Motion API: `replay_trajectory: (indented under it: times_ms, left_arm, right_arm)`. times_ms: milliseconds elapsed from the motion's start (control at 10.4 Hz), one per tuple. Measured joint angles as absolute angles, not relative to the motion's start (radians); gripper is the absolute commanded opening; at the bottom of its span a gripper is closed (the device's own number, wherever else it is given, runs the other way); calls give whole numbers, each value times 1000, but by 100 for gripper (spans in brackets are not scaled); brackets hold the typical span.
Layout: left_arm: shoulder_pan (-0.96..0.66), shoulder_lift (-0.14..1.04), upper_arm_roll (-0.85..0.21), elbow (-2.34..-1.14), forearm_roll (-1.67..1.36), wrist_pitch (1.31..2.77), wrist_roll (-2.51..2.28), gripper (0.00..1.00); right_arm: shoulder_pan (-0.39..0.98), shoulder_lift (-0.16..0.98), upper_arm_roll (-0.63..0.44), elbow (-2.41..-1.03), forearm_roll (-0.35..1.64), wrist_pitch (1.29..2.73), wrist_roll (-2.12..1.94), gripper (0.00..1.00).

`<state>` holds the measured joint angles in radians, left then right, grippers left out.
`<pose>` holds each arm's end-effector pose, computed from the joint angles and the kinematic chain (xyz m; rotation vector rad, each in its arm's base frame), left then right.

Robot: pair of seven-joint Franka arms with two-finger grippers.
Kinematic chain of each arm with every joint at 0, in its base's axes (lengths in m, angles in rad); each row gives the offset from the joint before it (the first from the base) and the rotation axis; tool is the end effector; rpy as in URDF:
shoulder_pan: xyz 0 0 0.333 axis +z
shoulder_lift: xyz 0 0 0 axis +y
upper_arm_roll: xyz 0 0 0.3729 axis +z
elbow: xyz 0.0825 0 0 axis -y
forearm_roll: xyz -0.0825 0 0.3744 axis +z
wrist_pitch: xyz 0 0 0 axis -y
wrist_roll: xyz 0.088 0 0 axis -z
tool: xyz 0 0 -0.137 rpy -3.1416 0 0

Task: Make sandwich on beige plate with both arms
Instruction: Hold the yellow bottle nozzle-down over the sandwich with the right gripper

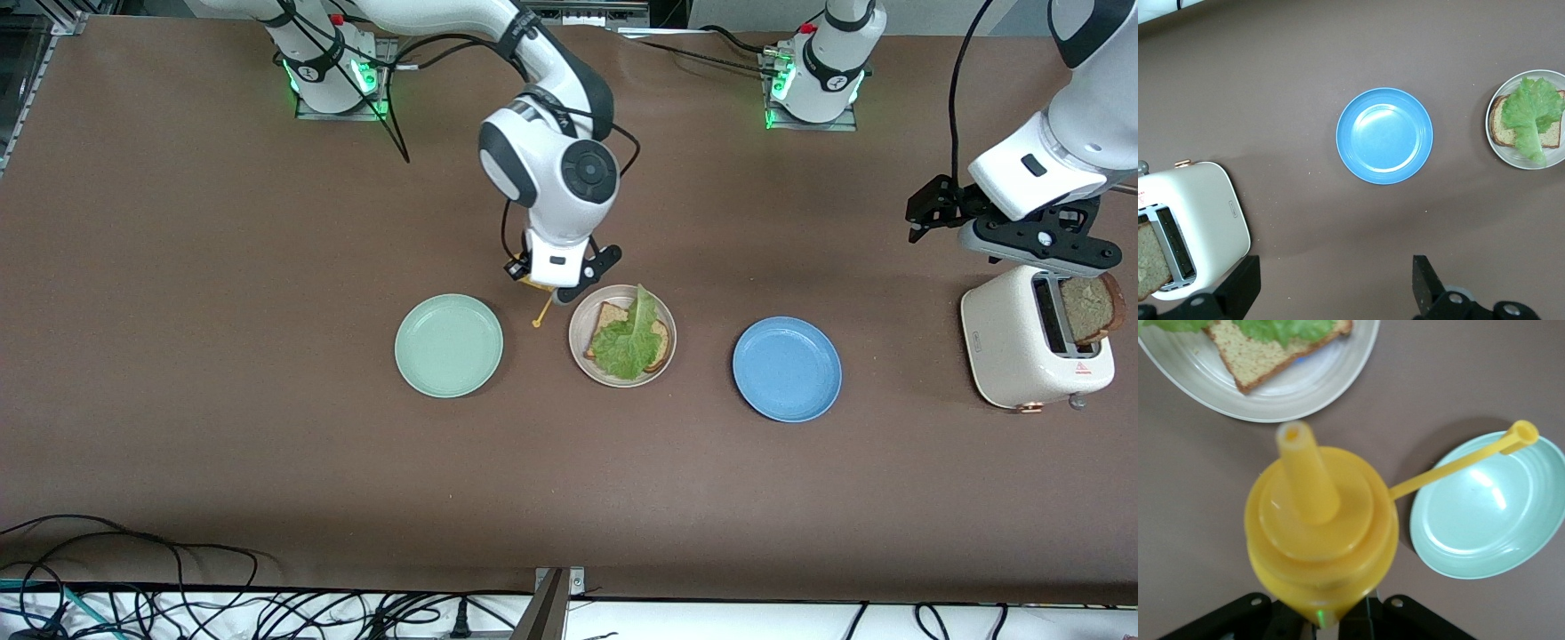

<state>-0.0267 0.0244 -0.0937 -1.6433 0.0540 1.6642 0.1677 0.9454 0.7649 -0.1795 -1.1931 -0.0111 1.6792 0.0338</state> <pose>0.5566 -0.0597 0.6126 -3.0571 0.4514 0.0071 0.5104 0.5393 0.3302 2.6846 1.0835 -0.2791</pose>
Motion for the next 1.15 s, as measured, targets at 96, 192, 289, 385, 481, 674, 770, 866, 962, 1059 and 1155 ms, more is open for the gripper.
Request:
replay_trajectory:
  times_ms: [96,192,289,385,481,674,770,866,962,1059,1155]
  left_arm:
    - [-25,24,-92,-1643,54,1664,168,100]
    - [-23,24,-91,-1643,54,1664,168,100]
    - [-24,24,-93,-1643,54,1664,168,100]
    - [-25,24,-94,-1643,54,1664,168,100]
    - [-24,24,-94,-1643,54,1664,168,100]
    - [-25,24,-94,-1643,54,1664,168,100]
    - [-26,24,-94,-1642,54,1664,168,100]
    - [-26,24,-94,-1642,54,1664,168,100]
    - [-27,24,-94,-1642,54,1664,168,100]
    - [-27,24,-94,-1642,54,1664,168,100]
    - [-27,24,-94,-1642,54,1664,168,100]
  right_arm:
    - [960,792,-183,-1166,-11,1649,38,0]
    - [973,820,-188,-1142,-11,1623,39,0]
    - [979,848,-190,-1120,-11,1609,39,0]
    - [985,877,-193,-1099,-11,1600,39,0]
    - [989,900,-193,-1084,-11,1589,39,0]
    - [999,932,-198,-1070,-11,1550,39,0]
    - [1003,939,-198,-1069,-11,1537,39,0]
    - [1006,944,-199,-1068,-11,1522,38,0]
    - [1007,953,-200,-1061,-11,1506,33,0]
    - [1009,962,-200,-1047,-11,1490,23,0]
    - [1011,973,-201,-1032,-11,1474,16,0]
